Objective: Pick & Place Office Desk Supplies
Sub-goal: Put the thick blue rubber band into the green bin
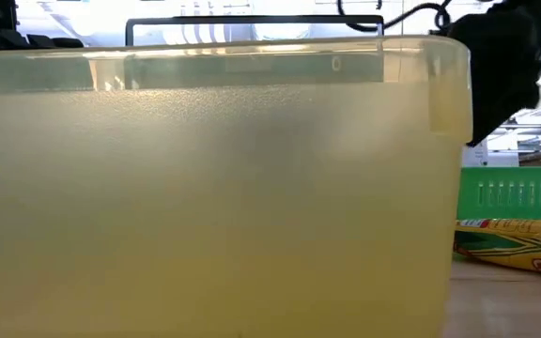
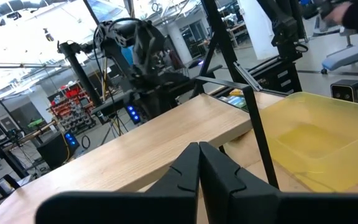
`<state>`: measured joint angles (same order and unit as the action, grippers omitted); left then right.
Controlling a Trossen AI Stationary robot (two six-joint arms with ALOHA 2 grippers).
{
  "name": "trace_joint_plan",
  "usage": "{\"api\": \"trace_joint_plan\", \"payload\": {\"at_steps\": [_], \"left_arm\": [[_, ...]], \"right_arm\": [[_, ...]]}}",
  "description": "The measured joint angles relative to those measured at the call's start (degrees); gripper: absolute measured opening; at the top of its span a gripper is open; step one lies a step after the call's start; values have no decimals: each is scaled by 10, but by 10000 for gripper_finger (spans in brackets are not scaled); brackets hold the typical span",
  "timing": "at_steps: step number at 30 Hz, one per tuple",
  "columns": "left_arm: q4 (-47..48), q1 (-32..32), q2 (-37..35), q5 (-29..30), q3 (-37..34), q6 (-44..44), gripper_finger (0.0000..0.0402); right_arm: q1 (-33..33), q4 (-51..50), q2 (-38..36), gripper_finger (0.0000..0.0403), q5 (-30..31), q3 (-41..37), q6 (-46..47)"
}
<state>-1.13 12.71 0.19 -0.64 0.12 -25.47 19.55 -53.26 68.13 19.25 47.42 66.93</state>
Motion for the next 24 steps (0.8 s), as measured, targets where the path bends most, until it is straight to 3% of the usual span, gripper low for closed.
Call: {"api": "trace_joint_plan", "payload": {"at_steps": [8,18,24], "left_arm": [[0,0,0,0,0,0,12],[0,0,0,0,0,0,12],[0,1,0,0,0,0,12]], "right_arm": [[0,-109,-41,144,3,-27,165],[0,-104,-26,160,3,-80,295],[0,-49,-19,164,3,-119,307]]}}
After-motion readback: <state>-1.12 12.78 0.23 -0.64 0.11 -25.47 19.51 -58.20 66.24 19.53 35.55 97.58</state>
